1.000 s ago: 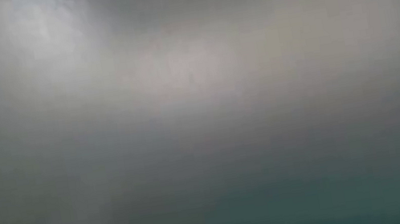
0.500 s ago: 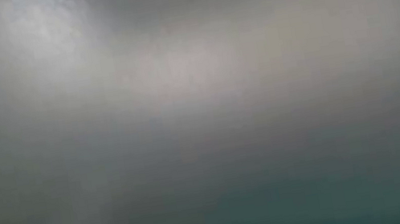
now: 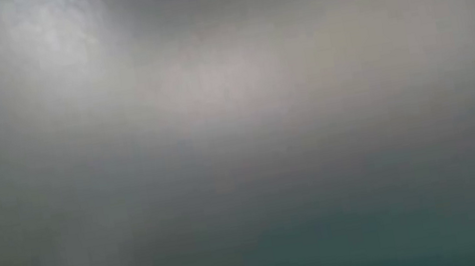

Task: Sort silverware by color (type)
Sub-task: Put the black spoon into the yellow bin

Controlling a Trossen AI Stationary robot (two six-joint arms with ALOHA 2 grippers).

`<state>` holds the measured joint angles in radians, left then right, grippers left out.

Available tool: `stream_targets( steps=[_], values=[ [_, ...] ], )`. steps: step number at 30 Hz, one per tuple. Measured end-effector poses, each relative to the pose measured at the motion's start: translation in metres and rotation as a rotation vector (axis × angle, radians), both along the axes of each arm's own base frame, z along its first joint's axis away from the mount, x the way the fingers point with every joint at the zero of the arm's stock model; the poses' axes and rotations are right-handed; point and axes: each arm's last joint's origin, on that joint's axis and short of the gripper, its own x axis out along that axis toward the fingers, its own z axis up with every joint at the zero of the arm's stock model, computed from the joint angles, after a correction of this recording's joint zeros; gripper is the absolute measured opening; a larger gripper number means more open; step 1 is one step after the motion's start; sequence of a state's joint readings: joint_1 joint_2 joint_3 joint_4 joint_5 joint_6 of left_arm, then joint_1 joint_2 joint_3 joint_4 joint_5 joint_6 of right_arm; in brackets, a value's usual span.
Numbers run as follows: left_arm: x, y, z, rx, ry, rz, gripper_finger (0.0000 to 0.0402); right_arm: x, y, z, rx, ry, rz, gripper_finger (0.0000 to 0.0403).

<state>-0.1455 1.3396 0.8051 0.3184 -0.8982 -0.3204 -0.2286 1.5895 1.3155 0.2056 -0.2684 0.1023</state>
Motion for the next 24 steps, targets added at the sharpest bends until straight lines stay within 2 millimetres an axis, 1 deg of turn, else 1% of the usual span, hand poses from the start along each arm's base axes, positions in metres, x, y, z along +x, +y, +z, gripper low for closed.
stream_targets(
  steps=[4, 7, 10, 13, 16, 19, 22, 24],
  values=[
    [-0.001, -0.002, 0.001, -0.004, -0.002, -0.015, 0.0000, -0.010, 0.000, 0.003, 0.010, 0.068, -0.008, 0.0113],
    [-0.003, -0.007, 0.005, -0.028, -0.006, -0.128, 0.0000, -0.025, -0.001, 0.006, 0.031, 0.168, -0.019, 0.0133],
    [-0.009, -0.015, 0.005, -0.091, 0.013, -0.245, 0.0000, -0.043, -0.001, 0.011, 0.056, 0.267, -0.034, 0.0139],
    [-0.021, -0.017, -0.003, -0.178, 0.139, -0.307, 0.0000, -0.060, 0.001, 0.016, 0.047, 0.336, -0.034, 0.0137],
    [-0.036, -0.018, -0.009, -0.327, 0.249, -0.391, 0.0000, -0.072, 0.003, 0.020, 0.024, 0.379, -0.023, 0.0128],
    [-0.050, -0.028, -0.010, -0.547, 0.325, -0.553, 0.0000, -0.080, 0.005, 0.022, 0.019, 0.412, -0.019, 0.0118],
    [-0.061, -0.050, -0.006, -0.772, 0.336, -0.729, 0.0000, -0.085, 0.007, 0.022, 0.026, 0.443, -0.018, 0.0110],
    [-0.069, -0.069, -0.004, -0.869, 0.350, -0.798, 0.0000, -0.086, 0.007, 0.020, 0.031, 0.469, -0.019, 0.0105]
  ],
)
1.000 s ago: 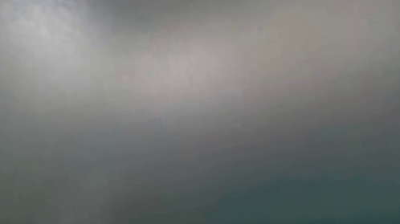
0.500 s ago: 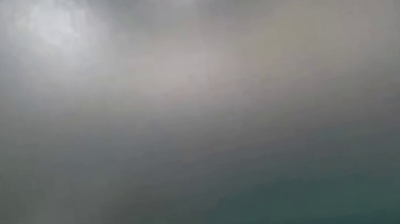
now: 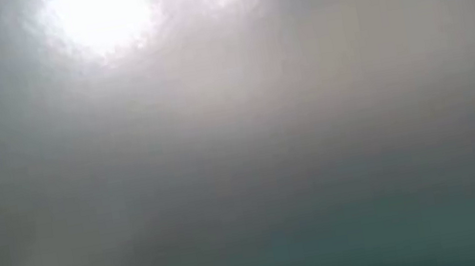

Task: Sort silverware by color (type)
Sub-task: Put the black spoon into the yellow bin

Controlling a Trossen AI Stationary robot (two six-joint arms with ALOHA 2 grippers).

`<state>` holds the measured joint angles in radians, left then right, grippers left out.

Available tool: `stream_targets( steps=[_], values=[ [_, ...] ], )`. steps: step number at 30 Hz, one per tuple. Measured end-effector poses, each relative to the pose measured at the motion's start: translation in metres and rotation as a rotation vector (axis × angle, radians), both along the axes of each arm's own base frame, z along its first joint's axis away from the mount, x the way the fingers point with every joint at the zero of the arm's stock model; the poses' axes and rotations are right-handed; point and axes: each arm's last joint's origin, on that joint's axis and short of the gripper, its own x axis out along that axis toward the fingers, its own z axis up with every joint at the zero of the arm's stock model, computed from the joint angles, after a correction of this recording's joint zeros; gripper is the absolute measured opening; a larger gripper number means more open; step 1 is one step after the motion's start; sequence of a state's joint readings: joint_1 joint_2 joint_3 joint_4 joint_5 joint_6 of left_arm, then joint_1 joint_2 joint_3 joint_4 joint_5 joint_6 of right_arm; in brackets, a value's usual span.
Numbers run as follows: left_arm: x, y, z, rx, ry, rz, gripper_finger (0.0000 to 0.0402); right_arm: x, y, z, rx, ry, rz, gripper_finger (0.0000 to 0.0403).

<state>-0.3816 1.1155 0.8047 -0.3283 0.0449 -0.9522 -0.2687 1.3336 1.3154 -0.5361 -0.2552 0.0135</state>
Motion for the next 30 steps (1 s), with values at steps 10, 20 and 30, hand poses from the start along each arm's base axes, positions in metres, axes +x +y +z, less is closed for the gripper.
stream_targets(
  steps=[10, 20, 30],
  values=[
    [-0.049, -0.065, -0.021, -0.189, 0.408, -0.002, 0.0000, 0.006, -0.005, -0.018, -0.076, 0.121, -0.045, 0.0089],
    [-0.053, -0.085, -0.038, -0.307, 0.690, -0.091, 0.0002, 0.015, -0.007, -0.030, -0.078, 0.156, -0.036, 0.0088],
    [-0.043, -0.091, -0.039, -0.328, 0.608, -0.088, 0.0059, 0.015, -0.007, -0.031, -0.068, 0.158, -0.044, 0.0087]
  ],
)
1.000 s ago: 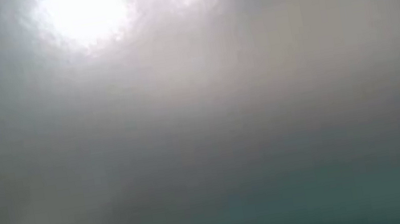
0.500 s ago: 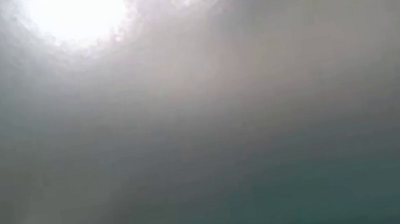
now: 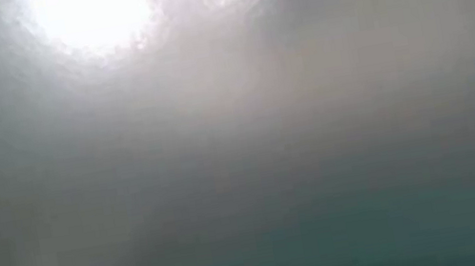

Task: Sort silverware by color (type)
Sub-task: Put the black spoon into the yellow bin, then put the blue spoon into the orange bin

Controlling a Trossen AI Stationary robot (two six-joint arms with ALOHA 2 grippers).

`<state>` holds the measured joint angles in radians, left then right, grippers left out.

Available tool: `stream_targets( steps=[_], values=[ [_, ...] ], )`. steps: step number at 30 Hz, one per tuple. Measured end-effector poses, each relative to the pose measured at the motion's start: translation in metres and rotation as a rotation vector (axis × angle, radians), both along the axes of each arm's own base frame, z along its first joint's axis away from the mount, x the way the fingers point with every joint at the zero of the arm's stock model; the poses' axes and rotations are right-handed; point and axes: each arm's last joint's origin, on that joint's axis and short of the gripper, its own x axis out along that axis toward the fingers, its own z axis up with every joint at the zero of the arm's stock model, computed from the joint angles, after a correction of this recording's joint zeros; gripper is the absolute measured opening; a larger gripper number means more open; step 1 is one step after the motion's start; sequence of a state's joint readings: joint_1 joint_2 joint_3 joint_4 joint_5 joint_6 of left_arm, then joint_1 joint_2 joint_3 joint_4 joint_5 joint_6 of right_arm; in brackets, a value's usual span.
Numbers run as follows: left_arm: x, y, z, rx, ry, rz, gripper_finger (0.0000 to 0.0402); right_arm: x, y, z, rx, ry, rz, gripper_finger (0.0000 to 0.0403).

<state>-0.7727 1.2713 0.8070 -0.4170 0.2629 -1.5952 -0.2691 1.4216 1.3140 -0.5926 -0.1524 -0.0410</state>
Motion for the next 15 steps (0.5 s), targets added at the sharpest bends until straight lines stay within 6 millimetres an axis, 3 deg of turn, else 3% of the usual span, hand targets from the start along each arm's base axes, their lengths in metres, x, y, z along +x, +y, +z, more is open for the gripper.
stream_targets(
  steps=[7, 15],
  values=[
    [0.021, 0.021, 0.005, 0.109, -0.185, 0.123, 0.0112, 0.000, 0.000, 0.000, -0.008, 0.001, 0.008, 0.0082],
    [0.059, 0.086, 0.005, 0.388, -0.376, 0.215, 0.0128, 0.000, 0.000, 0.003, -0.020, -0.007, 0.015, 0.0085]
  ],
)
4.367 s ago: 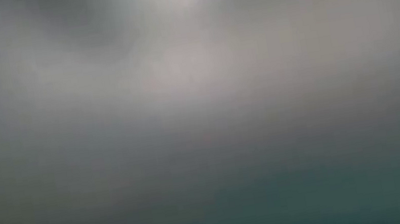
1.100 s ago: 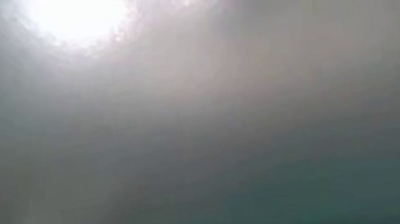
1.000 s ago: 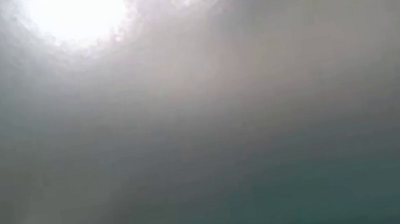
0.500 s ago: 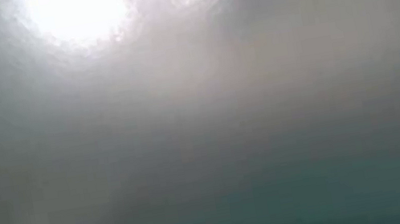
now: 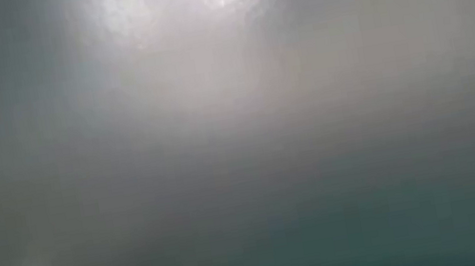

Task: Sort silverware by color (type)
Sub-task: Put the blue spoon into the orange bin

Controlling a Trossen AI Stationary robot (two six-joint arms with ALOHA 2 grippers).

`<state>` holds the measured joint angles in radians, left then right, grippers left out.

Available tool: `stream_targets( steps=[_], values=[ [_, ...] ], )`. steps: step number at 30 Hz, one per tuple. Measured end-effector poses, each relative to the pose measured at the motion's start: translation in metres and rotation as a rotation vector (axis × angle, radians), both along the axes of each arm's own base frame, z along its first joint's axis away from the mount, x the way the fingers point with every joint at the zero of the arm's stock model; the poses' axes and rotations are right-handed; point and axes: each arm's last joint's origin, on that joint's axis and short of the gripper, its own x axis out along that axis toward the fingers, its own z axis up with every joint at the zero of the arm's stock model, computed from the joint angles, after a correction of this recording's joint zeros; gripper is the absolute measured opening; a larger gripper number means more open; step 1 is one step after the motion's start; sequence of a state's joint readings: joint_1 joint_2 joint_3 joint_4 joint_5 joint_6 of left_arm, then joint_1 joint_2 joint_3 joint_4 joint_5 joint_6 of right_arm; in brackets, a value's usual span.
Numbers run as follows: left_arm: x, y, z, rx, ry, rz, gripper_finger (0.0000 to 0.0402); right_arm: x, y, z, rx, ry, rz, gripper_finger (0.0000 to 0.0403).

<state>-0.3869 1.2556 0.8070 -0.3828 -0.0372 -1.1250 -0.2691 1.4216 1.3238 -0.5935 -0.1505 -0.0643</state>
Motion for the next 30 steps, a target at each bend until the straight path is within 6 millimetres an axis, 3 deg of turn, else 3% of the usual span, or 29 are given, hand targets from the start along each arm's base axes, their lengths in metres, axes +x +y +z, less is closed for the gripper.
stream_targets(
  steps=[6, 14, 19, 23, 30],
  values=[
    [0.018, 0.073, 0.001, 0.151, -0.038, 0.148, 0.0128, -0.004, -0.003, 0.001, -0.008, 0.047, -0.051, 0.0080],
    [0.048, 0.167, -0.004, 0.170, -0.247, 0.537, 0.0126, -0.035, -0.012, -0.004, -0.075, 0.332, -0.319, 0.0080],
    [0.073, 0.193, -0.026, 0.158, -0.304, 0.587, 0.0118, -0.046, -0.018, -0.003, -0.083, 0.384, -0.376, 0.0079],
    [0.103, 0.207, -0.036, 0.211, -0.170, 0.506, 0.0113, -0.051, -0.022, 0.000, -0.068, 0.371, -0.417, 0.0079],
    [0.162, 0.233, -0.028, 0.419, 0.165, 0.258, 0.0111, -0.056, -0.033, 0.001, -0.046, 0.364, -0.480, 0.0079]
  ],
)
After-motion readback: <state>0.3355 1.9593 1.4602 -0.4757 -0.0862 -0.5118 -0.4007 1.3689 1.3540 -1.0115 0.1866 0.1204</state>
